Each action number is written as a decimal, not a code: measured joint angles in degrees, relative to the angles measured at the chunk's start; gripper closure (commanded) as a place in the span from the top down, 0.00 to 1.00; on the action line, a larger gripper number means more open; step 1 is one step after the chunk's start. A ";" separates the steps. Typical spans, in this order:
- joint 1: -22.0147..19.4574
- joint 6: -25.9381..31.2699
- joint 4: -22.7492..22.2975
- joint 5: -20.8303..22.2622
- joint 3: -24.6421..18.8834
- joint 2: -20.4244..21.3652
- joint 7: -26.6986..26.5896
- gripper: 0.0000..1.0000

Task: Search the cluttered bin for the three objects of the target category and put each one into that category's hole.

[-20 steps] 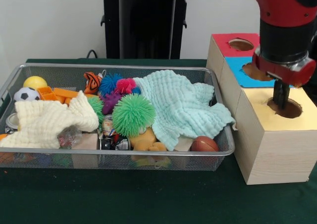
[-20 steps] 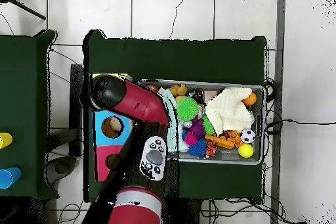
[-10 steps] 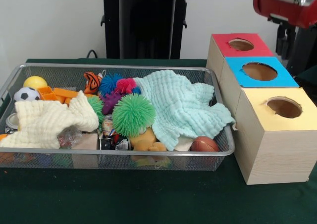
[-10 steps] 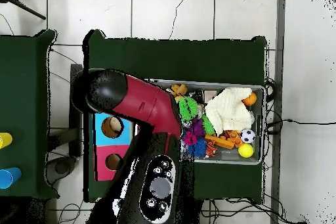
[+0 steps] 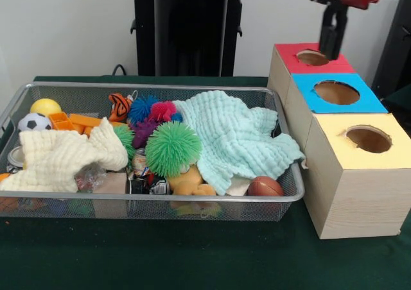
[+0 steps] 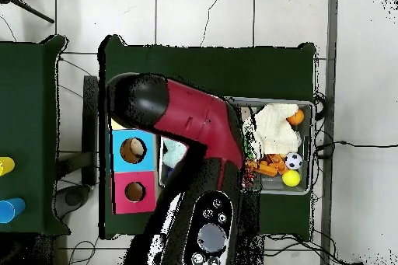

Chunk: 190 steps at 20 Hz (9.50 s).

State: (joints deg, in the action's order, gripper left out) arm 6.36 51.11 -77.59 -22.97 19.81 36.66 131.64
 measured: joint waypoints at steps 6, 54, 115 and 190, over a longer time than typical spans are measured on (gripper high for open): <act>-2.47 -0.23 3.03 8.85 2.93 -1.37 0.00 0.00; -24.89 -28.90 3.53 32.53 -10.00 -5.15 0.00 1.00; -35.30 -16.06 1.30 42.51 -27.29 -7.42 -0.01 1.00; -32.61 -11.70 4.05 41.63 -17.48 -10.19 -0.01 1.00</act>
State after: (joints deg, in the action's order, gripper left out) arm -26.25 39.40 -73.54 18.66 2.32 26.47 131.63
